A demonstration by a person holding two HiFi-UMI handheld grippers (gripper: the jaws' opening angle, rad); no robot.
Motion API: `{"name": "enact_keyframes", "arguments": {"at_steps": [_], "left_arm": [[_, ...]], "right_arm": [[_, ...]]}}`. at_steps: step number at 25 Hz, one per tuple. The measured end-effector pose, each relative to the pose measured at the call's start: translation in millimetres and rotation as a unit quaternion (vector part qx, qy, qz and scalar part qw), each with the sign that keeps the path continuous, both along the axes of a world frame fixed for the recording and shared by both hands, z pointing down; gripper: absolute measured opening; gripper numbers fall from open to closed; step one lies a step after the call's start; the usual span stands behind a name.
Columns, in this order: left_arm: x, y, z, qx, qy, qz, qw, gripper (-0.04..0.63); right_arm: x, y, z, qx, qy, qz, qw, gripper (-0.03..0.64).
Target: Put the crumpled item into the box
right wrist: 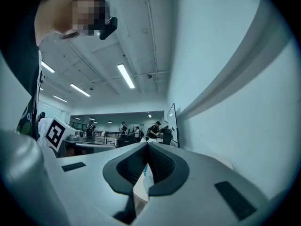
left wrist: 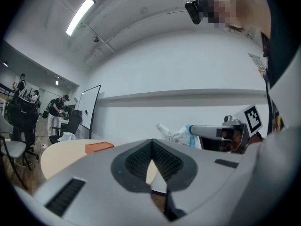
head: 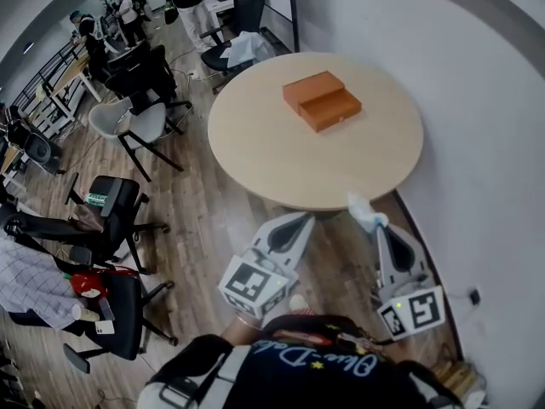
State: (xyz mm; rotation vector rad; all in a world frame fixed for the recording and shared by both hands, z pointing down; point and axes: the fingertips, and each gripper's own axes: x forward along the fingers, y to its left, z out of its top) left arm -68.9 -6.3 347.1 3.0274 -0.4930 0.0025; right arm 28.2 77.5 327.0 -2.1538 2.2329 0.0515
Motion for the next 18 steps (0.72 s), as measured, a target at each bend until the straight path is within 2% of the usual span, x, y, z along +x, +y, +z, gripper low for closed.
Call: {"name": "enact_keyframes", "arguments": {"at_steps": [3, 13, 18], "left_arm": [[5, -12, 5, -0.018, 0.005, -0.011, 0.9998, -0.008], [17, -50, 16, -0.004, -0.005, -0.023, 0.9997, -0.008], [20, -56, 17, -0.023, -0.012, -0.051, 0.9984, -0.008]], "right_arm": [[6, -10, 4, -0.004, 0.001, -0.004, 1.000, -0.002], [24, -51, 13, -0.017, -0.006, -0.023, 1.000, -0.002], [32, -68, 15, -0.026, -0.011, -0.051, 0.998, -0.002]]}}
